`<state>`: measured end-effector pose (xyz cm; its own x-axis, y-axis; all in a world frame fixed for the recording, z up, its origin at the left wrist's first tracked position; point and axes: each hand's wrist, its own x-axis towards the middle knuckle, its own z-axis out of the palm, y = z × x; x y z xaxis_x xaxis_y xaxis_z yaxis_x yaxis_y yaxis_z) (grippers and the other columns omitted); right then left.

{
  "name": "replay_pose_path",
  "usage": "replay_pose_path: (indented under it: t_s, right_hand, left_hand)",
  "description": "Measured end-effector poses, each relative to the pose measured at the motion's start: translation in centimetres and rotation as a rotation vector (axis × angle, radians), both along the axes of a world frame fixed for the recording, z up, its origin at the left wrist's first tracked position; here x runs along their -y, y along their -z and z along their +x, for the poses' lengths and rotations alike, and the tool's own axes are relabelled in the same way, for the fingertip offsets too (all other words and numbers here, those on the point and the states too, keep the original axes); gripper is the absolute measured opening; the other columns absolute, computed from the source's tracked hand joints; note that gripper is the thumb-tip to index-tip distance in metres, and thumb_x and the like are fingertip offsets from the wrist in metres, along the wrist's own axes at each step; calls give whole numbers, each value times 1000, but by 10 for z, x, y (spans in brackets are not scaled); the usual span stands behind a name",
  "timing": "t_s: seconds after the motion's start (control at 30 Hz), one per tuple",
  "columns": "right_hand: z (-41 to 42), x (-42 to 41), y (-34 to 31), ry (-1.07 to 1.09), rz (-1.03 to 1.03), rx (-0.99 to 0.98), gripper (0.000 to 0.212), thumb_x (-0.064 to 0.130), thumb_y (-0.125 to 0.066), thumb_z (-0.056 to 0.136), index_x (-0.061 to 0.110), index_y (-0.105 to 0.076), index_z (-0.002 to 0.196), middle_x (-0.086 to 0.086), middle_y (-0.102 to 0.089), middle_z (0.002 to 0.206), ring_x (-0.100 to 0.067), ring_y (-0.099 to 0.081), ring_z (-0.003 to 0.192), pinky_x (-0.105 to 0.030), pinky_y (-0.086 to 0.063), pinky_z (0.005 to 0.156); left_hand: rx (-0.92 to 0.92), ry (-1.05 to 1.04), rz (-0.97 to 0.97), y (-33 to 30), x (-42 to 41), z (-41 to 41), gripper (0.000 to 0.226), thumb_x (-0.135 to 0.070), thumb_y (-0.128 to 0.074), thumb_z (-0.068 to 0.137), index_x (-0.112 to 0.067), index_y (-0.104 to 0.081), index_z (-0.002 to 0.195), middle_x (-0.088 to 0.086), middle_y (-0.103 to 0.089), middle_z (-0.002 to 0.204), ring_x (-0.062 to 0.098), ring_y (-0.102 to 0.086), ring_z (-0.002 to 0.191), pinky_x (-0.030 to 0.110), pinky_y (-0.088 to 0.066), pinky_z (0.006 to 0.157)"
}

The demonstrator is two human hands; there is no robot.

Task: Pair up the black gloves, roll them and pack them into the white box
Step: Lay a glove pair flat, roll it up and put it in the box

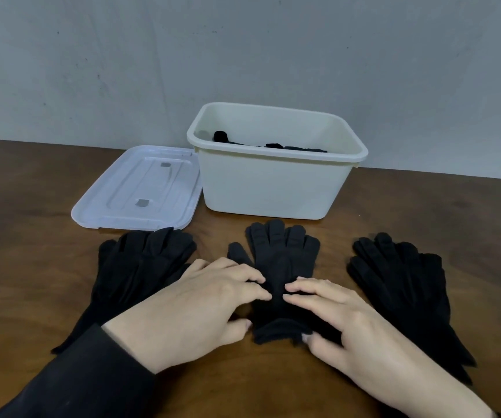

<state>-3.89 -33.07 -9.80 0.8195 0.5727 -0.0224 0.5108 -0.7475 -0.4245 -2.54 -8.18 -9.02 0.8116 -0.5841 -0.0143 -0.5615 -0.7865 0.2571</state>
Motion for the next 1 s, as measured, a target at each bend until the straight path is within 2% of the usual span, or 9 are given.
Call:
replay_pose_path:
  t_s: [0.13,0.23,0.3,0.4,0.47,0.6,0.73,0.83,1.0]
  right_hand:
    - [1,-6,5,63,-28,59,53,62,-50,92,54,-36,143,44,-21,141,14,-12,135,-14,-15,114]
    - [1,-13,12,81,-2,187,43,55,-41,93,46,-51,133,35,-40,132,10,-32,127,-25,-29,112]
    - [2,-17,12,128,58,211,38,51,-37,93,43,-59,123,32,-49,124,9,-41,121,-25,-34,108]
    - [4,-17,11,154,129,203,31,49,-38,95,42,-62,113,31,-58,116,8,-48,117,-23,-34,106]
    - [2,-16,9,157,152,199,29,49,-40,96,41,-64,108,30,-61,111,8,-50,115,-20,-31,105]
    - [1,-15,6,214,219,138,30,51,-45,95,30,-65,86,17,-66,97,1,-53,107,-17,-31,101]
    - [9,-17,6,289,305,94,37,46,-52,94,36,-43,60,17,-57,77,-7,-56,87,-30,-38,97]
    - [16,-18,6,318,310,114,43,42,-56,94,42,-40,54,22,-53,74,-7,-53,81,-40,-42,95]
    - [24,-22,10,364,217,153,39,49,-55,88,39,-40,53,17,-58,76,-5,-55,86,-37,-32,104]
  left_hand:
    - [-12,-6,-10,1,1,-2,57,-55,-52,94,-47,-33,147,-34,-22,149,-13,-7,136,21,-7,111]
    - [-56,-24,9,-4,4,-4,67,-63,-53,90,-48,-26,149,-36,-18,146,-16,-4,123,18,-9,107]
    - [-61,-47,16,-5,7,-6,72,-68,-54,86,-49,-26,149,-35,-17,142,-18,-1,110,19,-11,104]
    - [25,-113,-59,2,14,-8,57,-71,-44,87,-50,-40,140,-32,-30,132,-13,-16,116,27,-18,112]
    - [54,-194,-139,8,20,-8,45,-67,-36,89,-48,-56,126,-30,-40,121,-8,-30,118,29,-23,111]
    - [-2,-324,-234,10,21,-5,36,-60,-40,92,-40,-68,103,-28,-49,113,-6,-38,114,25,-20,109]
    - [-15,-399,-237,10,20,-2,30,-60,-40,93,-37,-59,86,-27,-49,109,-6,-40,111,23,-17,108]
    - [30,-456,-219,12,25,-1,28,-60,-40,92,-38,-50,77,-25,-48,102,-4,-41,106,24,-17,106]
    - [128,-502,-166,14,31,2,32,-62,-42,92,-35,-50,76,-21,-46,100,1,-41,101,21,-13,100]
